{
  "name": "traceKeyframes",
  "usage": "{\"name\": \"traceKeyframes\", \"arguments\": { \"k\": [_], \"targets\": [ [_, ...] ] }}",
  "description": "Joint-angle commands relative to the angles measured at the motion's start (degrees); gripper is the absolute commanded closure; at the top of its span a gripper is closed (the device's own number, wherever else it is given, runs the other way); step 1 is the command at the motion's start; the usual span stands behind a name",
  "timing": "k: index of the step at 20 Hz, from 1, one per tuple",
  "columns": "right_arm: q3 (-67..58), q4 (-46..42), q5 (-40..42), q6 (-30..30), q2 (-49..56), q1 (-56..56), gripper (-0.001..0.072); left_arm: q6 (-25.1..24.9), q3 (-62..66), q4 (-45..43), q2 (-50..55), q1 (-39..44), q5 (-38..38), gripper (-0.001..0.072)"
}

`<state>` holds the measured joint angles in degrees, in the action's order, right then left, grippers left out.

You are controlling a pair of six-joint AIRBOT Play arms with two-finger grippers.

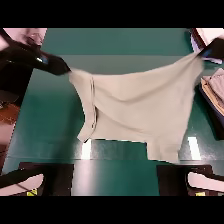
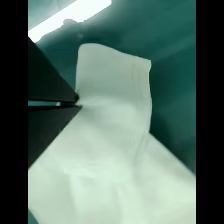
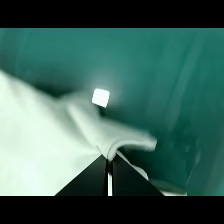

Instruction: Fold the shirts.

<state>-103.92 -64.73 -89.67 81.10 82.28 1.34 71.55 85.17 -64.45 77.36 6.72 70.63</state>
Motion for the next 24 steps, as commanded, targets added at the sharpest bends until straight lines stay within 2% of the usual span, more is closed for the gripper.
{"name": "traceKeyframes", "arguments": {
  "k": [1, 5, 6, 7, 8, 9, 10, 11, 13, 15, 17, 20, 22, 24],
  "targets": [
    [7.2, 0.2, 6.3, -0.2, 10.2, 1.2, 0.0698, 0.0, -3.9, -3.9, 11.8, -0.1, -6.6, 0.068],
    [8.5, 0.2, 16.3, -0.2, 14.4, 0.9, 0.0697, 0.2, -3.6, -4.4, 14.1, -0.1, -18.7, 0.0679],
    [8.5, 0.2, 18.9, -0.2, 14.3, 0.9, 0.0697, 0.7, -2.6, -4.6, 14.1, -0.1, -19.8, 0.0678],
    [8.5, 0.6, 21.2, -0.2, 14.2, 0.9, 0.0695, 0.7, -1.4, -5.6, 14.1, -0.1, -19.9, 0.0561],
    [8.3, 0.6, 22.9, -0.1, 14.0, 0.9, 0.0653, 0.7, 0.2, -6.8, 14.1, -0.1, -19.1, 0.0231],
    [7.6, 0.6, 23.1, -0.1, 14.0, 0.7, 0.043, 1.7, 2.2, -9.0, 14.1, -0.1, -17.9, 0.0084],
    [6.5, 0.5, 22.4, -0.2, 14.0, 0.6, 0.0238, 2.2, 4.6, -12.5, 14.1, -0.1, -15.6, 0.0089],
    [5.1, 0.0, 20.9, -0.2, 14.0, 0.4, 0.0227, 2.8, 7.1, -17.3, 13.9, -0.1, -12.6, 0.0089],
    [2.5, 0.1, 15.6, -0.3, 13.5, -1.0, 0.023, 7.5, 11.0, -25.1, 12.4, -0.3, -6.0, 0.009],
    [3.7, 0.2, 12.7, -1.5, 10.7, -2.3, 0.028, 10.1, 11.1, -23.7, 9.1, -1.5, 0.3, 0.009],
    [8.3, 0.2, 12.7, -2.3, 6.1, -3.5, 0.028, 10.1, 8.2, -21.4, 5.3, -1.3, 6.4, 0.009],
    [17.3, 0.2, 13.9, -3.2, -1.4, -4.0, 0.028, 12.0, -4.2, -16.8, -3.7, 1.2, 6.5, 0.0093],
    [23.9, 0.2, 16.6, -3.8, -6.3, -4.0, 0.028, 14.4, -13.4, -17.0, -9.8, 5.3, 5.4, 0.0182],
    [29.5, 0.2, 20.0, -3.8, -10.2, -4.0, 0.028, 17.0, -21.8, -17.1, -14.4, 11.1, 3.7, 0.0181]
  ]
}}
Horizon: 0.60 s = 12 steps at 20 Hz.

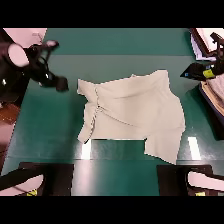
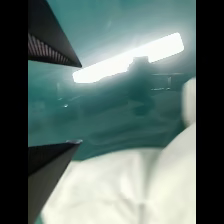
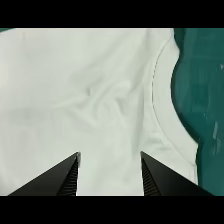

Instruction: Fold the shirts.

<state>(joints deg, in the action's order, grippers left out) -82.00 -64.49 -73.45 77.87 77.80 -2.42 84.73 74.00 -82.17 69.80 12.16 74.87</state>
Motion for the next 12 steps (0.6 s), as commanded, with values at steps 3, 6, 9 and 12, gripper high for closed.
{"name": "traceKeyframes", "arguments": {
  "k": [3, 6, 9, 12],
  "targets": [
    [13.6, 0.0, 6.5, -0.5, -10.2, -0.3, 0.028, 7.3, -19.4, 0.5, -8.8, 15.9, -0.9, 0.0179],
    [16.7, 0.1, 6.9, -0.5, -12.8, -0.3, 0.028, 10.0, -25.3, 0.2, -8.7, 24.5, -3.2, 0.0177],
    [16.7, 0.6, 6.9, -0.5, -13.4, -0.3, 0.028, 11.7, -27.3, -0.3, -8.7, 29.0, -5.0, 0.0177],
    [16.7, 0.9, 6.8, -0.5, -13.4, -0.3, 0.028, 13.0, -27.5, -2.6, -8.6, 30.4, -5.4, 0.0139]
  ]
}}
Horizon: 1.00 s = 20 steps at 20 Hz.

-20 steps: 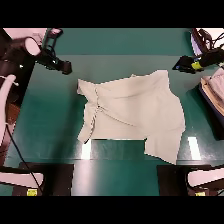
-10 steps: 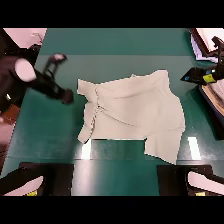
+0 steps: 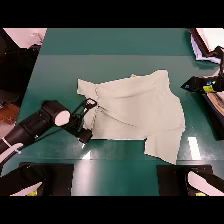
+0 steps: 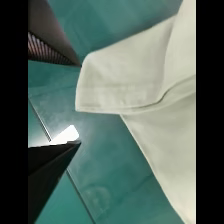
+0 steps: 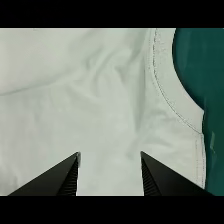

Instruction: Fold the shirts.

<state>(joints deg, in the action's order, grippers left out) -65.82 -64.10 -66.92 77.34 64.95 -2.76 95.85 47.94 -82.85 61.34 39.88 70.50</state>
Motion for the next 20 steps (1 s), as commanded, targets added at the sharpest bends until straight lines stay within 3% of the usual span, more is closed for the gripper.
{"name": "traceKeyframes", "arguments": {
  "k": [1, 10, 14, 15, 16, 18, 19, 20],
  "targets": [
    [0.6, 1.4, 0.3, 0.0, -0.5, 0.0, 0.0279, 1.9, -2.0, -2.6, -0.2, 2.6, -1.6, 0.014],
    [0.6, 1.7, 0.2, 0.0, -0.6, 0.0, 0.0279, 2.8, -7.5, -4.8, 0.0, 2.6, -9.3, 0.014],
    [0.6, 1.7, -0.4, 0.0, -0.6, 0.0, 0.0279, 2.8, -7.5, -6.1, 1.0, 2.6, -9.4, 0.0154],
    [0.6, 1.7, -0.5, 0.0, -0.6, 0.0, 0.028, 2.8, -7.5, -6.6, 1.6, 2.6, -8.7, 0.0265],
    [0.6, 1.7, -0.7, 0.0, -0.6, 0.0, 0.0279, 2.8, -7.5, -6.6, 2.4, 2.6, -7.9, 0.0322],
    [0.6, 1.7, -0.7, 0.0, -0.6, 0.0, 0.0279, 2.8, -7.5, -6.7, 3.8, 2.6, -6.8, 0.0351],
    [0.5, 1.6, -0.7, 0.0, -0.6, 0.0, 0.028, 2.8, -7.5, -7.0, 3.8, 2.6, -6.4, 0.0482],
    [0.5, 1.7, -0.8, 0.0, -0.6, 0.0, 0.028, 2.6, -7.0, -7.9, 3.8, 2.6, -5.3, 0.0676]
  ]
}}
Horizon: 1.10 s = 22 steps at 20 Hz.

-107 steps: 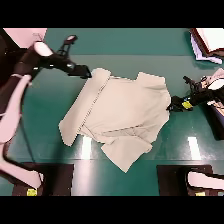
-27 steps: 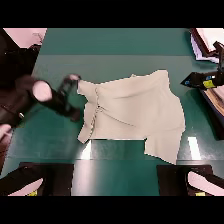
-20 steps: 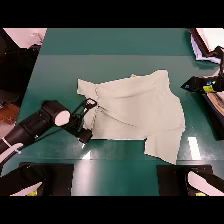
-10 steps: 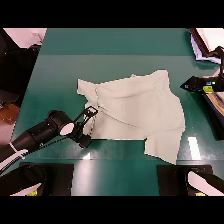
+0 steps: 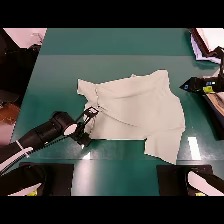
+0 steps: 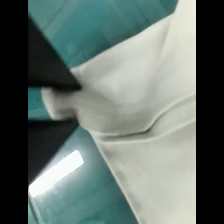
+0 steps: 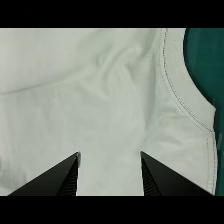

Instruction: Fold the shirts.

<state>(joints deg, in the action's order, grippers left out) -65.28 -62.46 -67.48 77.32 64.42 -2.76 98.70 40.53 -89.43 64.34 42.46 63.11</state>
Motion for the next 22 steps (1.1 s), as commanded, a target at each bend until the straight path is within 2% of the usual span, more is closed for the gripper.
{"name": "traceKeyframes", "arguments": {
  "k": [1, 5, 8, 10, 12, 13, 14, 15, 17, 19, 22],
  "targets": [
    [0.0, 0.0, -0.2, 0.0, 0.0, 0.0, 0.028, -0.1, 1.1, -2.8, 0.7, -0.1, 3.8, 0.0679],
    [-0.1, -0.1, -2.4, 0.0, -0.2, 0.0, 0.0279, 0.5, 5.5, -7.5, -3.5, -1.6, 7.8, 0.068],
    [0.0, -0.2, -7.0, -0.6, -0.2, -0.9, 0.0279, 0.3, 6.6, -7.2, -9.5, -8.7, 6.4, 0.0681],
    [0.0, -0.2, -10.4, -2.0, -0.2, -2.7, 0.028, -1.4, 6.6, -4.3, -11.8, -15.0, 6.6, 0.068],
    [0.2, -0.3, -13.4, -2.1, -0.2, -5.2, 0.0278, -6.0, 6.4, 4.1, -11.9, -20.0, 6.2, 0.0681],
    [1.3, -0.2, -14.8, -2.1, -0.2, -6.7, 0.0239, -8.3, 6.1, 8.0, -11.9, -21.3, 5.3, 0.068],
    [3.6, -0.2, -16.3, -2.1, -0.2, -8.0, 0.0159, -9.8, 5.7, 10.6, -11.8, -21.9, 4.0, 0.068],
    [7.3, -0.3, -17.2, -2.4, -0.2, -9.4, 0.011, -10.2, 5.2, 12.2, -11.8, -22.0, 2.5, 0.0681],
    [15.8, -0.1, -15.3, -3.2, -0.1, -12.3, 0.0116, -10.2, 3.9, 14.8, -11.7, -22.0, 0.6, 0.068],
    [23.8, 0.0, -12.5, -4.5, 0.2, -14.1, 0.018, -10.2, 2.9, 17.1, -11.7, -22.0, -0.5, 0.068],
    [31.1, 0.5, -9.5, -5.1, 1.9, -14.2, 0.0184, -10.2, 2.8, 18.0, -11.7, -22.0, -1.1, 0.068]
  ]
}}
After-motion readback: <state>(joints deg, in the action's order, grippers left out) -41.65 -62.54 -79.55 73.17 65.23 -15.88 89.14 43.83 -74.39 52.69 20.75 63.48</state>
